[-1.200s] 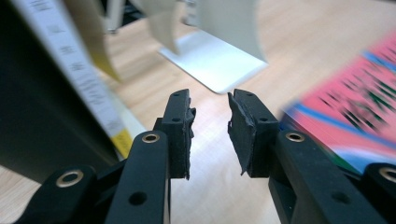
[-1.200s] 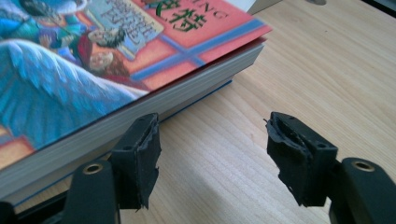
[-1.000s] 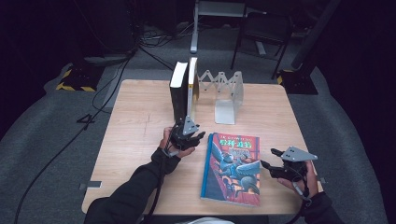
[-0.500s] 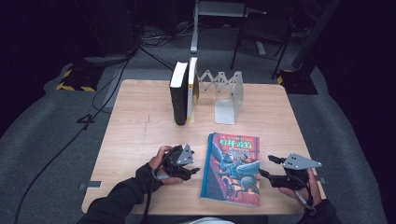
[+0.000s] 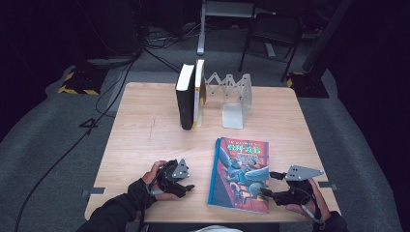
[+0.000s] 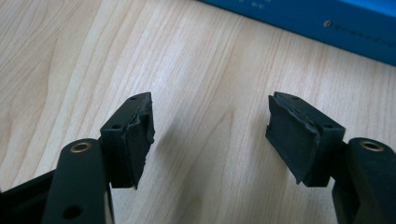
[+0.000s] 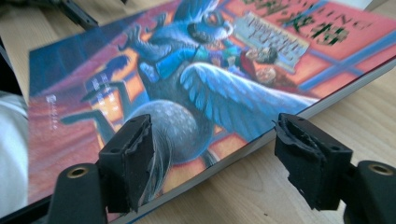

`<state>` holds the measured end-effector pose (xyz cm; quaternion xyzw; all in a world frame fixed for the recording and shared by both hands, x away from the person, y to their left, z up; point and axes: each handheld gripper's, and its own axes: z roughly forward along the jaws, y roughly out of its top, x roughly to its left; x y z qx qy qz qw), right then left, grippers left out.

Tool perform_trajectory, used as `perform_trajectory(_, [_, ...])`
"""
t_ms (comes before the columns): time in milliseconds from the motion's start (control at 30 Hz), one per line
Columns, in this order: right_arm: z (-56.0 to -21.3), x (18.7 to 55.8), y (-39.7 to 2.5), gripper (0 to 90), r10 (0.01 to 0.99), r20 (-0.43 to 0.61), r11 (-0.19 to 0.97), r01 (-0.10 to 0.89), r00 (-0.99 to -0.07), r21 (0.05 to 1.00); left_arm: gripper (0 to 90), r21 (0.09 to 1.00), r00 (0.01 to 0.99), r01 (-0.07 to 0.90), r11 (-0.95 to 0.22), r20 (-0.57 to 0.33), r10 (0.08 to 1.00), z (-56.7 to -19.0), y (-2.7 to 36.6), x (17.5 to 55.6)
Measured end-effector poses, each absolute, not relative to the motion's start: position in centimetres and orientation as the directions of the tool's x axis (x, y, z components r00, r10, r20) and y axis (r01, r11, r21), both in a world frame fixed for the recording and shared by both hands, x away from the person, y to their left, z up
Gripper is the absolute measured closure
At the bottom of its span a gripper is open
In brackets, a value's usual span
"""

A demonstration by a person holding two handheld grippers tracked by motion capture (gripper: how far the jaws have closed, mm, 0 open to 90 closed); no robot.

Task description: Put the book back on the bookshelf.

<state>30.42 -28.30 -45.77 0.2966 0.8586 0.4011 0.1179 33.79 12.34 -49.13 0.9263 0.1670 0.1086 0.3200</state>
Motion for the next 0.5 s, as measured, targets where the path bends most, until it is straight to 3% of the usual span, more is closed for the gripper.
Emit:
perform_trajectory(233, [-46.4, 32.0, -28.7, 19.7, 0.626, 0.187, 0.446, 0.545, -0.757, 0.710, 28.5, 0.638, 0.920, 0.269, -0.722, 0.052, 0.388, -49.4, 12.3, 34.1])
perform_trajectory(367, [-46.6, 33.1, -28.6, 16.1, 0.591, 0.223, 0.461, 0.551, -0.776, 0.696, 26.5, 0.644, 0.922, 0.296, -0.705, 0.000, 0.388, -49.6, 11.9, 34.7])
perform_trajectory(500, [-46.4, 33.4, -28.2, 15.3, 0.580, 0.192, 0.492, 0.528, -0.792, 0.692, 24.6, 0.647, 0.923, 0.298, -0.702, -0.007, 0.385, -49.7, 11.6, 34.9])
